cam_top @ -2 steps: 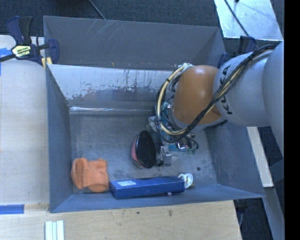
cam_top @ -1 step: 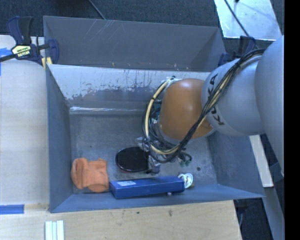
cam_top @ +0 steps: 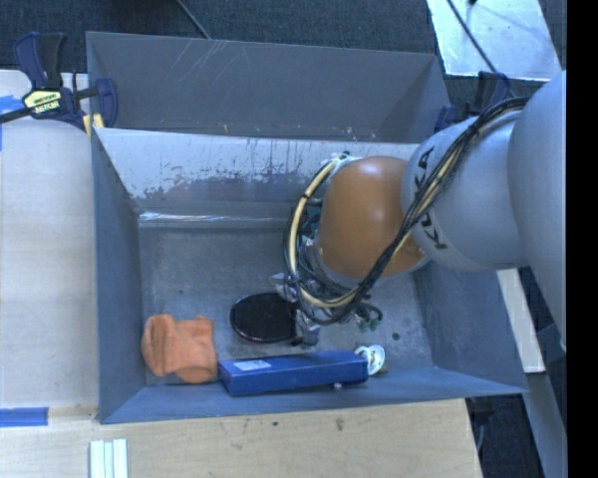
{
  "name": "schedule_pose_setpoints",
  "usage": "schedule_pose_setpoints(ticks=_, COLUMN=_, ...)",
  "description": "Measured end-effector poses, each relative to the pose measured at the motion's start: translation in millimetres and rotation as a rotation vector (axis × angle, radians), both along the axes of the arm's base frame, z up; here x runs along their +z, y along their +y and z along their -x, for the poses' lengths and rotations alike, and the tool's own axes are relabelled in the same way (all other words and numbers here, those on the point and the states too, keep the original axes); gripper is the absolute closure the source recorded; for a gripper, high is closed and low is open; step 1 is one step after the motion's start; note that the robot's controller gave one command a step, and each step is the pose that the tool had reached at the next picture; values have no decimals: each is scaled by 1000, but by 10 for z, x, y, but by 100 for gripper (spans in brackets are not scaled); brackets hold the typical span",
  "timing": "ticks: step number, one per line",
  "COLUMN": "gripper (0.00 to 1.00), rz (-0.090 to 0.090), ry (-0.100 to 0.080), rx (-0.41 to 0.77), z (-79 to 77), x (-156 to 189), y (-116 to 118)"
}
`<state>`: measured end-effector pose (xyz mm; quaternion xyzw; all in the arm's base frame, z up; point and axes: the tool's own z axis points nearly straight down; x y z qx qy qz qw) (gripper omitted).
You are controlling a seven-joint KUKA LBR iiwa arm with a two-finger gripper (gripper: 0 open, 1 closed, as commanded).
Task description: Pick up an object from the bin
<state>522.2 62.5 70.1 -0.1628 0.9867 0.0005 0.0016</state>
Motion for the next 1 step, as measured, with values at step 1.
schedule_pose_setpoints(ticks=1, gripper=100, rz=2, ry=8, rx=7, z=-46, x=529, y=163)
